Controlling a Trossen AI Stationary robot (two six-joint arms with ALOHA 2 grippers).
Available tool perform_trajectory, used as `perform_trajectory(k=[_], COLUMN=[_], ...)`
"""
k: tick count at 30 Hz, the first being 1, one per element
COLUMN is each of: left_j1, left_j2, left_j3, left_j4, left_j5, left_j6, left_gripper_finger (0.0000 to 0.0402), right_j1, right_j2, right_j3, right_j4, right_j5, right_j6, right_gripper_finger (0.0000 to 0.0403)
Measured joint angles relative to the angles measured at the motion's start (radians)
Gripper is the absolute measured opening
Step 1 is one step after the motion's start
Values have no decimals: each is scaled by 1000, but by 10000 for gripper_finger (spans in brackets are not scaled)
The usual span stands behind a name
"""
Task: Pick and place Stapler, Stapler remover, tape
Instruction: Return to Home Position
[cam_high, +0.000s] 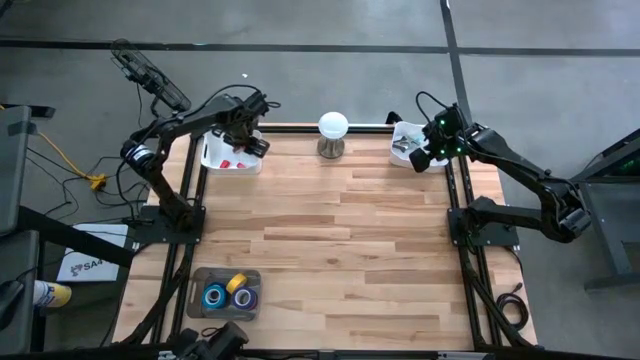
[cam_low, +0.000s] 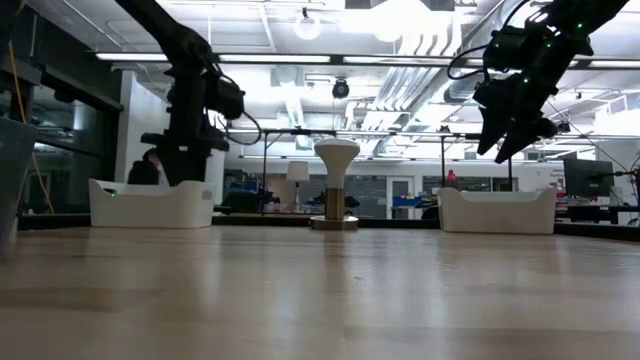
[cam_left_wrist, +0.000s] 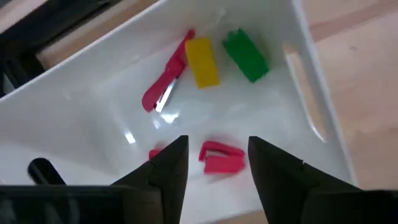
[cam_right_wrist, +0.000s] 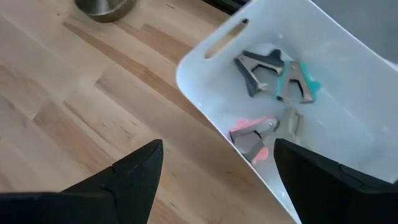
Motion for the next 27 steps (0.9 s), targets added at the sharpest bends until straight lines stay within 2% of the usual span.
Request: perform_trajectory(k=[6,10,15,19,23,27], left_j1=[-36,-84,-195,-314,-440,-597], left_j2=[-120,-243,-424,-573,-736,-885], left_j3=[4,4,-52,-177,-331,-467], left_j4=[0,5,90,201,304,449], left_j5=[18,-32,-44,-45,-34,-7], left_j6=[13,22,-38,-89,-163,-289], left_gripper_finger=[162,163,163,163,163,163], right_j1=[0,0,0,0,0,0], right_j2=[0,0,-39,-168,-368,-564], right_j3=[0,0,2,2,2,2], right_j4=[-56,-82,-100,-109,-139,-156], right_j5=[31,28,-89,-220,-242,-260], right_j6=[99,170,167,95,73,144], right_gripper_finger=[299,299,299,299,299,299])
